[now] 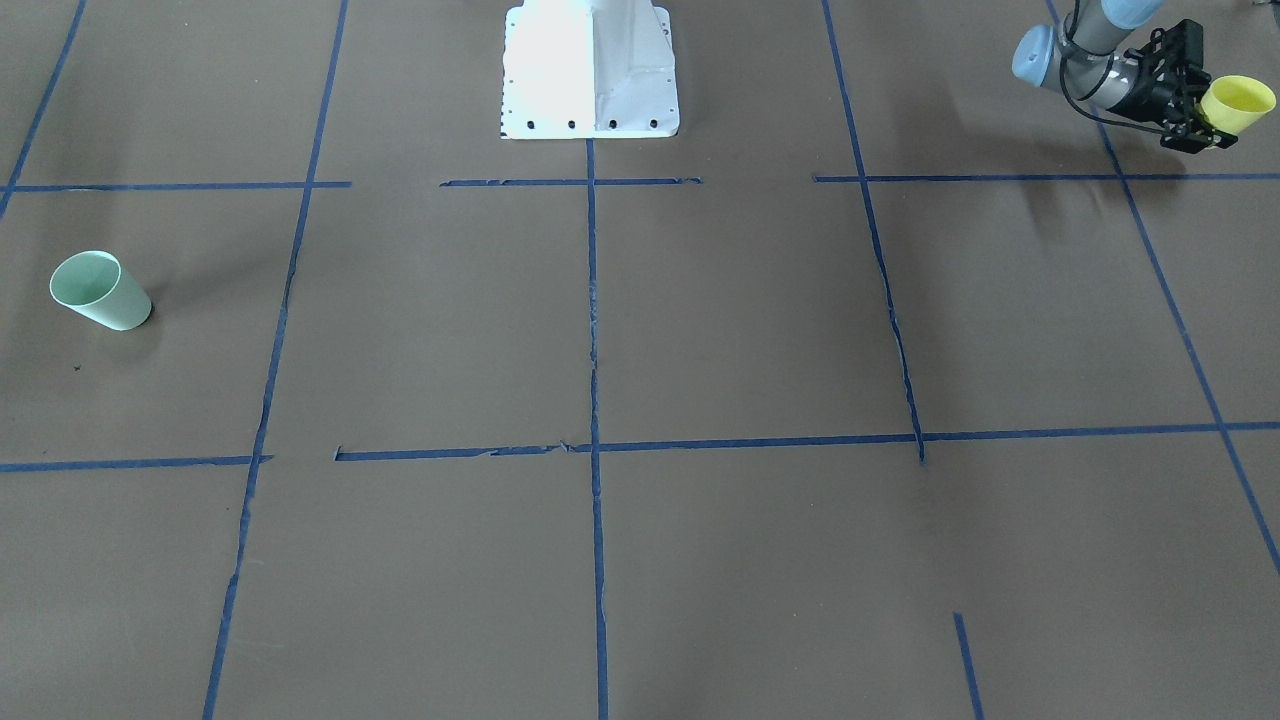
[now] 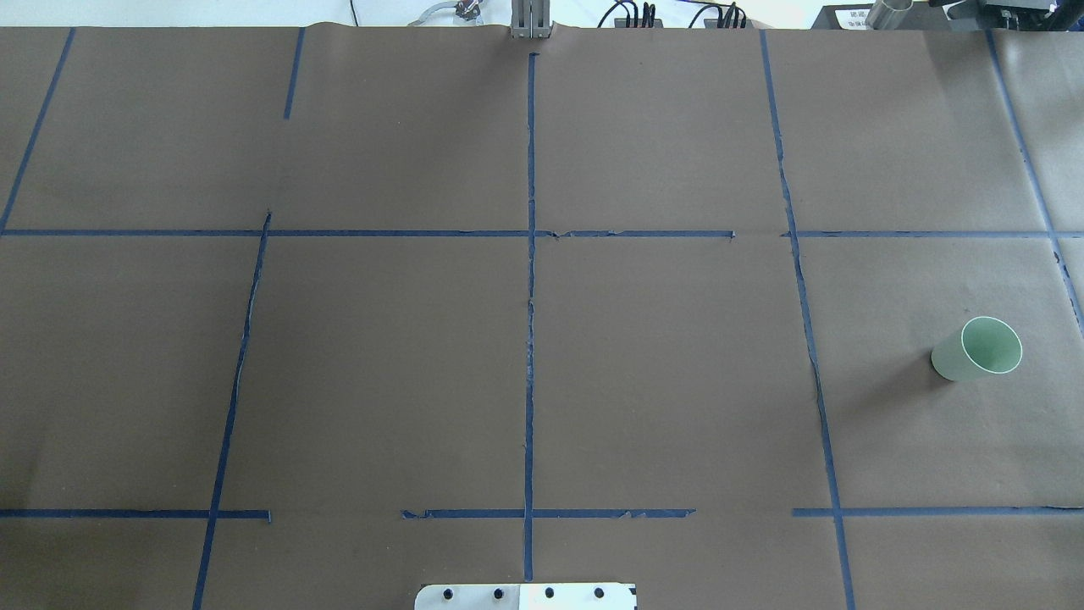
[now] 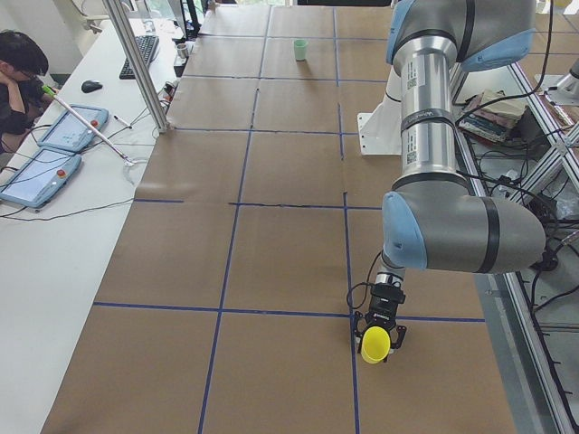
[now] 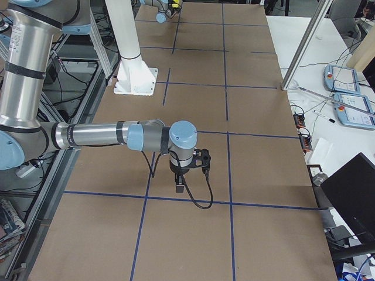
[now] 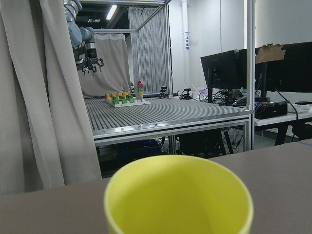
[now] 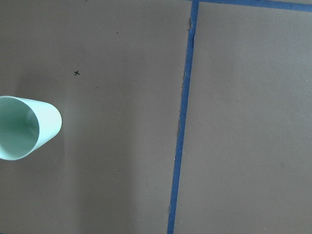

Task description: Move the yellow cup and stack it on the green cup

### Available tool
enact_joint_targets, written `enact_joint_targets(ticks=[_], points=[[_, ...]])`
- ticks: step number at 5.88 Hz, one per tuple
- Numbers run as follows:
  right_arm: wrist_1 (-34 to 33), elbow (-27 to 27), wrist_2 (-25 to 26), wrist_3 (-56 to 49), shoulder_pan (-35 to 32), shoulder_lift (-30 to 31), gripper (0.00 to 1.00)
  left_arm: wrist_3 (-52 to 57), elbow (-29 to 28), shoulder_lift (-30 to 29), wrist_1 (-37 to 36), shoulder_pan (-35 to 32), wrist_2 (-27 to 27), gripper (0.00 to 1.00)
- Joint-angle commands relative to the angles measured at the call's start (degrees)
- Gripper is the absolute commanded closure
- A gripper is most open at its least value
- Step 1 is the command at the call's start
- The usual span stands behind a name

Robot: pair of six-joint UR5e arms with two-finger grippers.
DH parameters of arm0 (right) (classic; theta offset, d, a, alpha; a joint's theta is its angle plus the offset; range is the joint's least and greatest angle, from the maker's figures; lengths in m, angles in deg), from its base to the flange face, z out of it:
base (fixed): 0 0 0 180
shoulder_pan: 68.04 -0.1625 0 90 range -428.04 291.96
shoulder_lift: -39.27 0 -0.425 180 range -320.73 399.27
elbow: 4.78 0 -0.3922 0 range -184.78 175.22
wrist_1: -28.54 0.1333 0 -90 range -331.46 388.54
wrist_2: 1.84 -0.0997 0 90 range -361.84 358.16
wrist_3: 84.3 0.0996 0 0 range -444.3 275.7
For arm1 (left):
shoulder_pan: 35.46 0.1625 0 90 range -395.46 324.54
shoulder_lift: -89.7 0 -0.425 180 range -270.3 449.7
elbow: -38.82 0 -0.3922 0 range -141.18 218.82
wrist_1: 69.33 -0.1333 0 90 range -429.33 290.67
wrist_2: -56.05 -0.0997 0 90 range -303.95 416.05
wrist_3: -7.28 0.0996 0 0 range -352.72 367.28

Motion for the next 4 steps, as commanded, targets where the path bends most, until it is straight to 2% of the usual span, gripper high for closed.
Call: enact_joint_targets(ticks=[1, 3, 4], points=[[-0.1, -0.1, -0.1, 0.1, 0.1, 0.0, 0.0, 3.6, -2.9, 2.0, 5.1, -2.9, -8.6, 0.5], [-0.1, -0.1, -0.1, 0.1, 0.0, 0.0, 0.0, 14.0, -11.4, 1.6, 17.8, -12.8, -16.9, 0.5], [-0.2, -0.2, -0.2, 0.1, 0.1, 0.0, 0.0, 21.0, -17.2, 1.6, 27.7, -16.9, -19.3, 0.52]])
